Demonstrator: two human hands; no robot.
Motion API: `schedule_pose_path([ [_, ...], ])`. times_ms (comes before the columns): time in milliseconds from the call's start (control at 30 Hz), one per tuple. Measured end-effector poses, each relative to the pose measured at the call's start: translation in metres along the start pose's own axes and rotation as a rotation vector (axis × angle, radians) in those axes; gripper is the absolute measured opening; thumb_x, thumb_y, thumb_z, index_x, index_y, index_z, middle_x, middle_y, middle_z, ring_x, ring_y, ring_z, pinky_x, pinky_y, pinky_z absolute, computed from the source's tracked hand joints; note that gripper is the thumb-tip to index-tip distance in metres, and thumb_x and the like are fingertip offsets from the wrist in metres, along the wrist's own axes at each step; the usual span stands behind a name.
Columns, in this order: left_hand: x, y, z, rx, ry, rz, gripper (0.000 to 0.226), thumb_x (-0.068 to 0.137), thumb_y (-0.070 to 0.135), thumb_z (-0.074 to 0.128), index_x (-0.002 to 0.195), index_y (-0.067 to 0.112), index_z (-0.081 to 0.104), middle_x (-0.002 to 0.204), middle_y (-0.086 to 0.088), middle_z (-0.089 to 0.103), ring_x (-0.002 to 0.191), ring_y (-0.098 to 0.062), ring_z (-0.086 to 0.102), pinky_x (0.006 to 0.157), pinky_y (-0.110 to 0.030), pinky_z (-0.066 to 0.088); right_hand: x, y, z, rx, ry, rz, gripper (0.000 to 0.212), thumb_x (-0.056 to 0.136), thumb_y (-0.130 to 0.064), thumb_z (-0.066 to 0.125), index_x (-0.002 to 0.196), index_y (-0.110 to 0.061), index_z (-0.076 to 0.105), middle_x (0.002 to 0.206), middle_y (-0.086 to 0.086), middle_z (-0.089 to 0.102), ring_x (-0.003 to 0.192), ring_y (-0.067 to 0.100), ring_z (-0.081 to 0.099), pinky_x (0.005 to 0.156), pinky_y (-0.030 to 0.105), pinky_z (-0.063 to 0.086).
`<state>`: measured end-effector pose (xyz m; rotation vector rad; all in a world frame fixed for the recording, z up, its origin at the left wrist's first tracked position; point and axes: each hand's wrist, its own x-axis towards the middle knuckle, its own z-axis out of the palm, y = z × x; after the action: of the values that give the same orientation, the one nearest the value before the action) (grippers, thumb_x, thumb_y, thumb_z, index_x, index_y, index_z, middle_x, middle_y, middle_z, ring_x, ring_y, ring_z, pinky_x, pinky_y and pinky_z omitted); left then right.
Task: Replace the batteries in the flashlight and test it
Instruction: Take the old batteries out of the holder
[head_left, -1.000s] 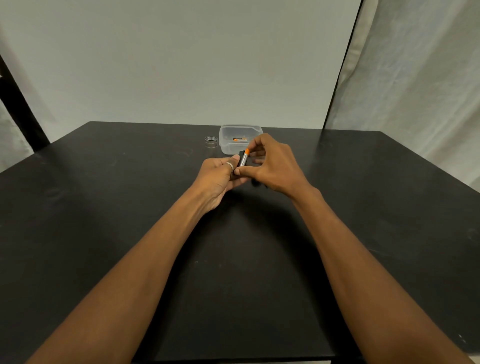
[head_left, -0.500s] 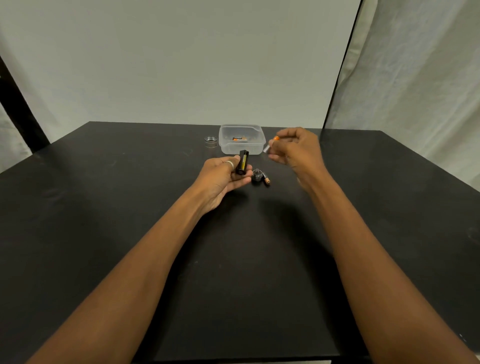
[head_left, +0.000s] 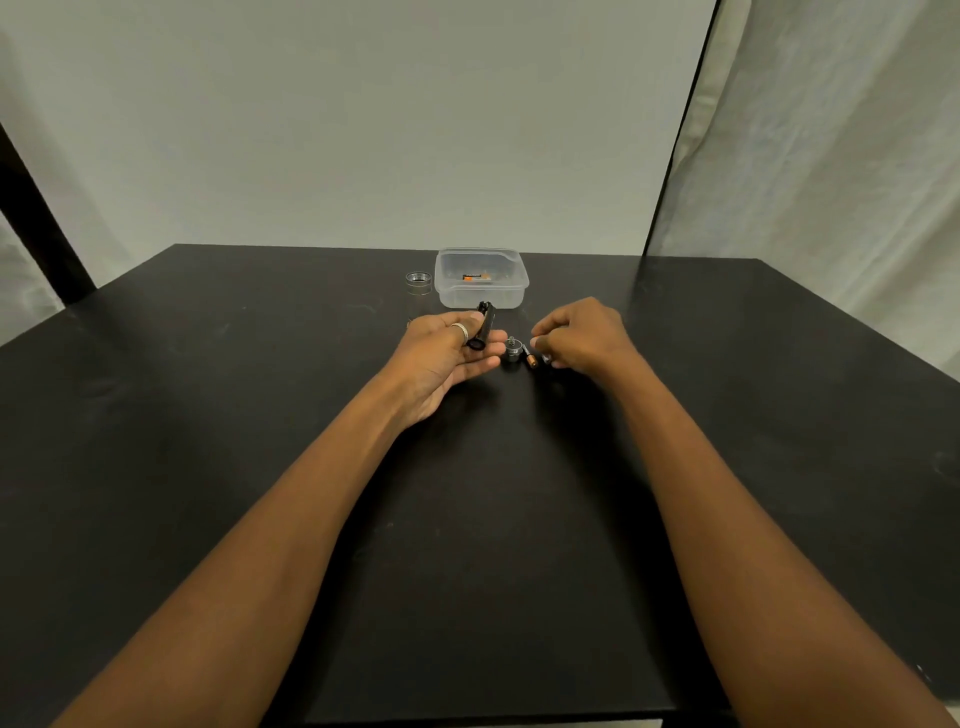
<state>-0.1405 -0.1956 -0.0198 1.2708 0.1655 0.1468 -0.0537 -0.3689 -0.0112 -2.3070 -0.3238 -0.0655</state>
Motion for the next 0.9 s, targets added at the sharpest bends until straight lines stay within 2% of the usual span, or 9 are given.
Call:
schedule_pose_path([
  [167, -0.003, 0.002, 0.000, 0.016, -0.028, -0.002, 0.023, 0.108, 0.012, 0.044, 0.111, 0.004, 0.065, 0.093, -0.011, 0.080, 0.088, -0.020, 0.078, 0.067, -0.026, 0.061, -0.002, -0.002, 0.001, -0.026, -0.014, -0.015, 0.012, 0.084, -0.012, 0.075, 0.081, -0.022, 0.080, 0.074, 0.002, 0.078, 0.057, 0.008, 0.069, 0.079, 0.032, 0.065],
  [267, -0.004, 0.002, 0.001, 0.006, -0.025, -0.006, 0.023, 0.107, 0.009, 0.042, 0.113, 0.003, 0.063, 0.095, -0.012, 0.080, 0.091, -0.023, 0.078, 0.067, -0.026, 0.061, -0.003, -0.003, 0.000, -0.056, -0.024, -0.032, 0.016, 0.084, -0.012, 0.074, 0.075, -0.024, 0.079, 0.071, 0.001, 0.078, 0.049, 0.002, 0.066, 0.077, 0.028, 0.064],
  [367, -0.003, 0.003, 0.001, -0.003, -0.012, -0.008, 0.025, 0.106, 0.004, 0.041, 0.106, 0.002, 0.066, 0.094, -0.010, 0.077, 0.091, -0.025, 0.078, 0.066, -0.026, 0.061, -0.003, -0.004, 0.001, -0.079, -0.028, -0.040, 0.021, 0.084, -0.012, 0.072, 0.068, -0.025, 0.076, 0.067, -0.002, 0.076, 0.045, -0.002, 0.064, 0.075, 0.028, 0.064],
  [467, -0.003, 0.003, 0.000, -0.009, -0.022, -0.003, 0.026, 0.106, 0.005, 0.041, 0.104, 0.002, 0.067, 0.089, -0.010, 0.077, 0.091, -0.026, 0.078, 0.066, -0.027, 0.061, -0.003, -0.005, 0.001, -0.084, -0.024, -0.038, 0.018, 0.089, -0.020, 0.072, 0.072, -0.019, 0.080, 0.065, -0.001, 0.076, 0.050, 0.001, 0.067, 0.077, 0.031, 0.064],
  [567, -0.003, 0.002, -0.001, 0.015, -0.044, 0.000, 0.027, 0.108, 0.013, 0.041, 0.107, 0.008, 0.067, 0.088, -0.008, 0.080, 0.087, -0.021, 0.078, 0.066, -0.026, 0.061, -0.006, -0.006, 0.001, -0.039, 0.021, -0.053, 0.027, 0.095, -0.026, 0.068, 0.074, -0.012, 0.079, 0.068, 0.004, 0.076, 0.066, 0.015, 0.074, 0.081, 0.038, 0.064],
  [633, -0.002, 0.002, -0.002, 0.030, -0.047, 0.001, 0.027, 0.108, 0.015, 0.042, 0.108, 0.010, 0.068, 0.089, -0.008, 0.080, 0.080, -0.017, 0.077, 0.065, -0.025, 0.060, -0.009, -0.009, -0.001, -0.038, 0.094, -0.122, 0.027, 0.096, -0.024, 0.065, 0.077, -0.009, 0.078, 0.068, 0.004, 0.074, 0.069, 0.018, 0.072, 0.083, 0.041, 0.062],
  [700, 0.000, 0.002, -0.005, 0.021, -0.045, 0.000, 0.027, 0.108, 0.016, 0.042, 0.109, 0.010, 0.069, 0.091, -0.009, 0.080, 0.073, -0.013, 0.075, 0.064, -0.025, 0.059, -0.013, -0.014, -0.006, -0.004, 0.150, -0.222, 0.021, 0.096, -0.022, 0.064, 0.086, -0.011, 0.079, 0.069, -0.004, 0.072, 0.066, 0.009, 0.067, 0.081, 0.036, 0.061],
  [767, 0.002, 0.002, -0.007, -0.005, -0.044, -0.006, 0.027, 0.108, 0.015, 0.043, 0.111, 0.008, 0.068, 0.090, -0.010, 0.079, 0.068, -0.012, 0.072, 0.062, -0.024, 0.058, -0.018, -0.022, -0.010, 0.094, 0.127, -0.307, 0.015, 0.095, -0.019, 0.066, 0.099, -0.014, 0.080, 0.077, -0.011, 0.072, 0.074, 0.004, 0.068, 0.080, 0.029, 0.060],
  [900, 0.002, 0.002, -0.009, -0.029, -0.056, -0.021, 0.029, 0.106, 0.012, 0.043, 0.111, 0.006, 0.071, 0.087, -0.009, 0.078, 0.064, -0.010, 0.069, 0.061, -0.023, 0.058, -0.024, -0.035, -0.009, 0.156, 0.027, -0.429, 0.018, 0.089, -0.021, 0.077, 0.105, -0.014, 0.078, 0.095, -0.009, 0.075, 0.085, 0.000, 0.070, 0.076, 0.014, 0.054],
])
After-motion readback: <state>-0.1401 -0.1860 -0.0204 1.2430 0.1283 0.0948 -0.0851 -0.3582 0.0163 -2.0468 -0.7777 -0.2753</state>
